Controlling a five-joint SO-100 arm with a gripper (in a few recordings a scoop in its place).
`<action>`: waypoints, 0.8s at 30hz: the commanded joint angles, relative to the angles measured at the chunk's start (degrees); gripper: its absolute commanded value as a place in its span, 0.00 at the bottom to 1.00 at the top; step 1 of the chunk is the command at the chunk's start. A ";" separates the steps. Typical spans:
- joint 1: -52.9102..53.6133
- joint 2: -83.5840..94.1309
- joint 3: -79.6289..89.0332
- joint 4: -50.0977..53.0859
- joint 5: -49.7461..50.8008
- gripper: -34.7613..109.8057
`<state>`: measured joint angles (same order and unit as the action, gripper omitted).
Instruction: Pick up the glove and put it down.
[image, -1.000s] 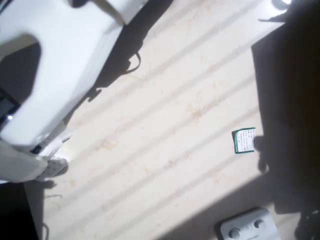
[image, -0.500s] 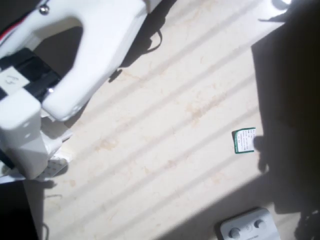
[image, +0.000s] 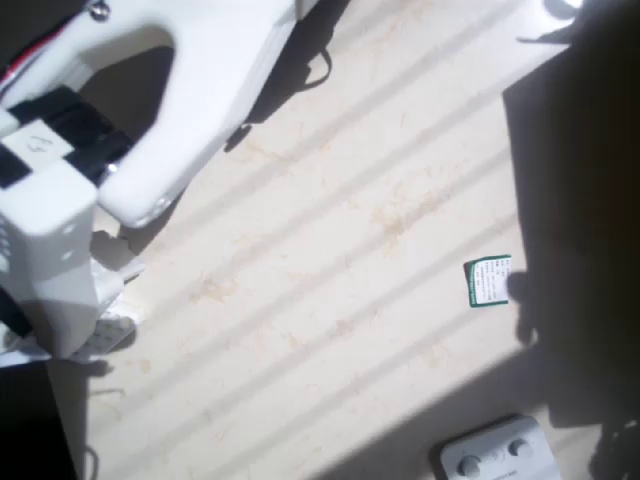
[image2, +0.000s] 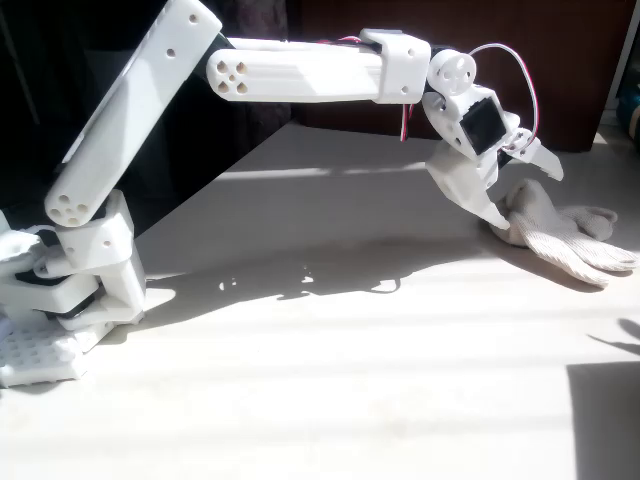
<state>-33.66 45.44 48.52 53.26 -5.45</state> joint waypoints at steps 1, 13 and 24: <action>-1.49 0.09 -2.72 -0.44 0.62 0.47; -0.79 -6.59 -10.90 -0.44 0.35 0.47; -0.88 -6.68 -10.99 -0.44 -0.18 0.33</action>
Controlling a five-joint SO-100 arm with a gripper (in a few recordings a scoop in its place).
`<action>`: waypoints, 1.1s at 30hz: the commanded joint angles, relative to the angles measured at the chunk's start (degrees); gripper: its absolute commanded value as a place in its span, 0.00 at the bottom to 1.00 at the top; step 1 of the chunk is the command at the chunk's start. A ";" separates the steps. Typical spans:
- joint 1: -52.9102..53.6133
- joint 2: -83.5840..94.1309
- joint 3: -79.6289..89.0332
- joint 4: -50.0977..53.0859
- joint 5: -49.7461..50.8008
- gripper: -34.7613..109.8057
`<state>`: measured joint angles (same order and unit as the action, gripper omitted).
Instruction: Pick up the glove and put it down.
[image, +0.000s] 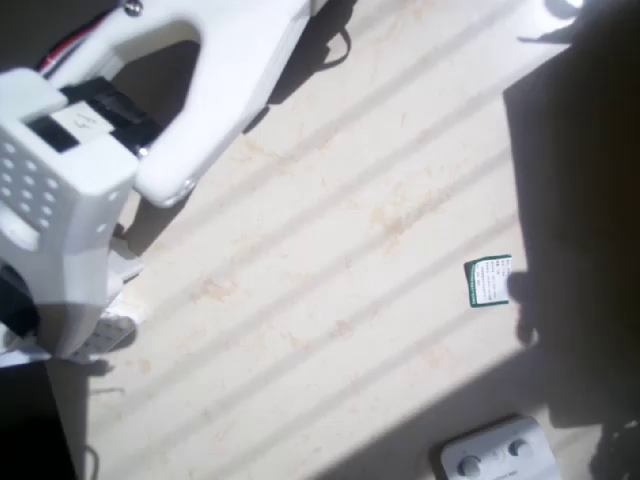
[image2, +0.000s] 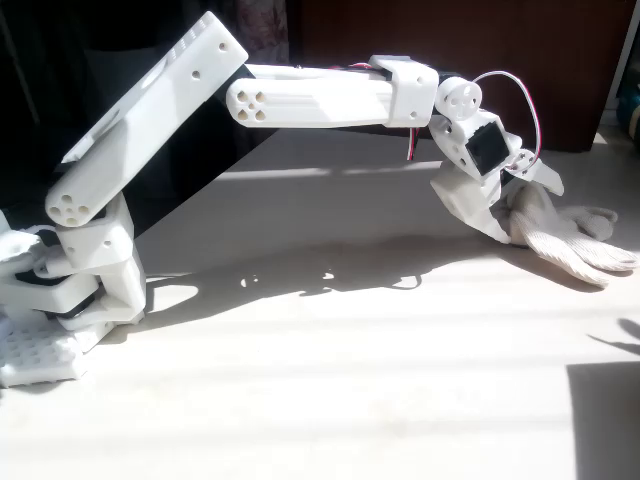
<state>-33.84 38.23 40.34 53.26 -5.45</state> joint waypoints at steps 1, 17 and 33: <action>-0.70 0.53 -2.81 -0.44 -0.18 0.29; -0.79 1.14 -2.81 -0.09 -0.18 0.24; 10.20 10.55 -2.64 0.44 -0.26 0.24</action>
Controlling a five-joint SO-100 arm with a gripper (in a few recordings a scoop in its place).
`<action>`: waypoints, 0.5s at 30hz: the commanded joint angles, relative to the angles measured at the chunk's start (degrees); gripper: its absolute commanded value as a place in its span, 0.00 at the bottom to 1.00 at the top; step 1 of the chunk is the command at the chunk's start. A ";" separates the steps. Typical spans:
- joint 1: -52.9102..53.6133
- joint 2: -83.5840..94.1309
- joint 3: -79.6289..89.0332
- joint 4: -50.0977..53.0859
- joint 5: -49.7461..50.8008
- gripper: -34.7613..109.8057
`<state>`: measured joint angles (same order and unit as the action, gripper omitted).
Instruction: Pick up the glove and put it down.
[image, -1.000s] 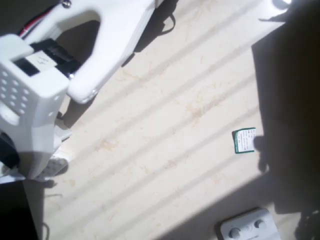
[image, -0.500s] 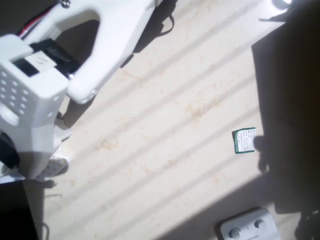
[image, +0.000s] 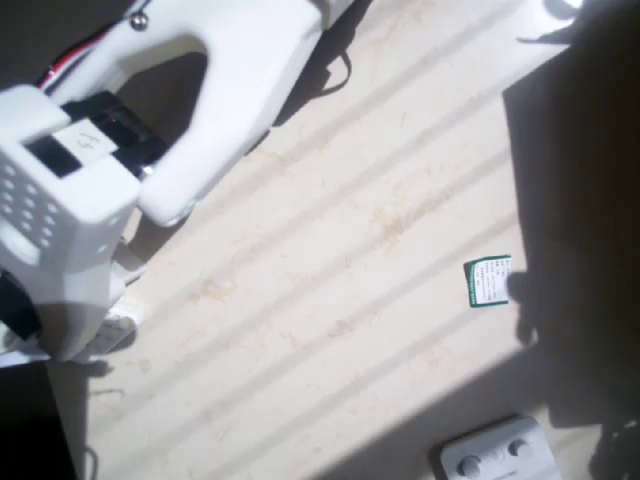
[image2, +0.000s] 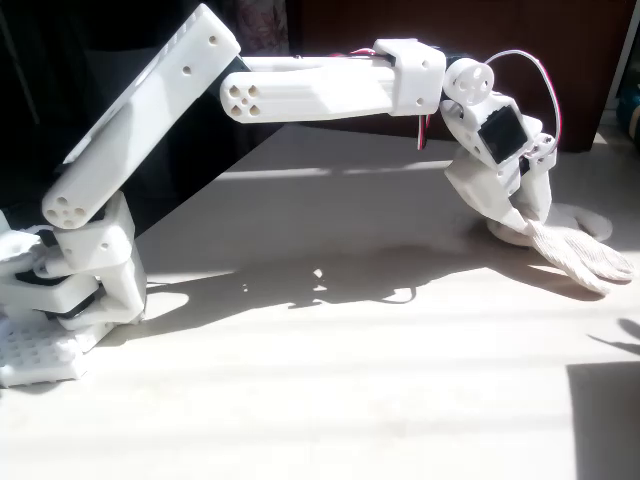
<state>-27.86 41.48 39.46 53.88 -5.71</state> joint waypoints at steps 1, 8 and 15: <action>5.80 8.00 -1.32 -0.18 0.00 0.24; 17.40 9.14 -1.32 3.52 -0.09 0.24; 25.66 9.23 -1.58 10.99 -2.37 0.24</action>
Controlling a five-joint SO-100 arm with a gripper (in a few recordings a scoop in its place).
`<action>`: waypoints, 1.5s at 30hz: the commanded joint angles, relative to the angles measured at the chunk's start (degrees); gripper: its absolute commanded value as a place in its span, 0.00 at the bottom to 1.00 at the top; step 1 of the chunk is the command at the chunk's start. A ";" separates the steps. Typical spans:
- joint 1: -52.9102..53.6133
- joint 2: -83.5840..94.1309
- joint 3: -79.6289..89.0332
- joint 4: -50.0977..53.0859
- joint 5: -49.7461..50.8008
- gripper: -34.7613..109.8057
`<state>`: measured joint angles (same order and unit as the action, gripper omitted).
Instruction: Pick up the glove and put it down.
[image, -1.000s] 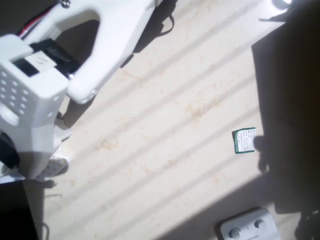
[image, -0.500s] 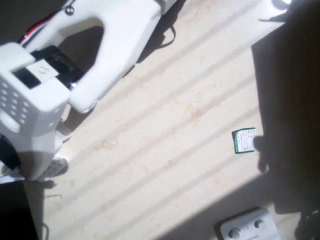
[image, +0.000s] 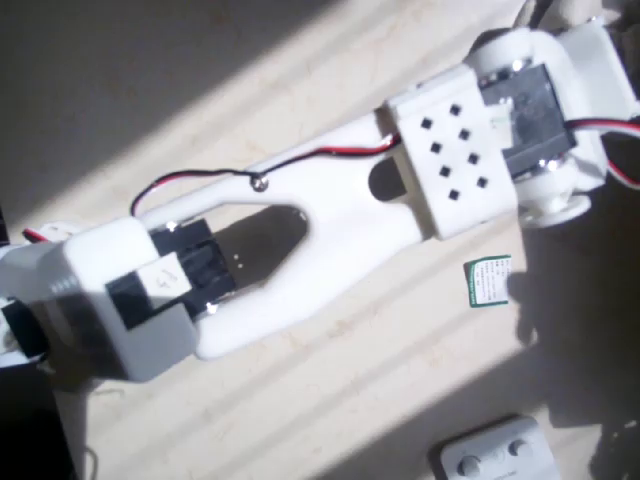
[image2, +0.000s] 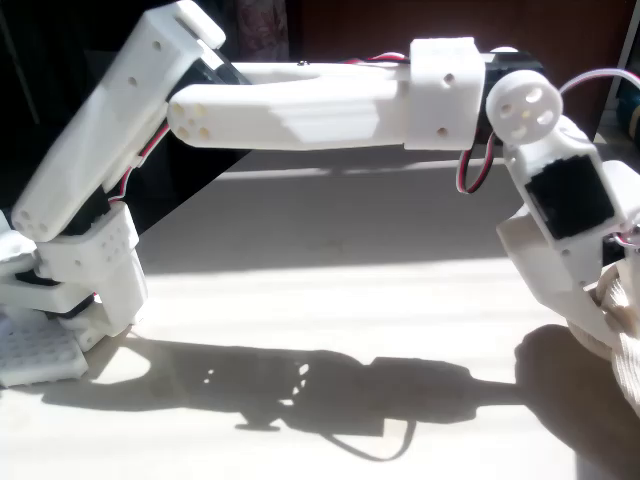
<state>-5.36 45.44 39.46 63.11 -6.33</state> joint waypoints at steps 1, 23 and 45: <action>4.04 5.27 -1.58 2.46 -3.16 0.24; 22.76 6.86 -1.14 11.69 -8.61 0.24; 27.07 2.64 2.81 11.60 -10.02 0.24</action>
<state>21.09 47.02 42.98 74.62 -15.73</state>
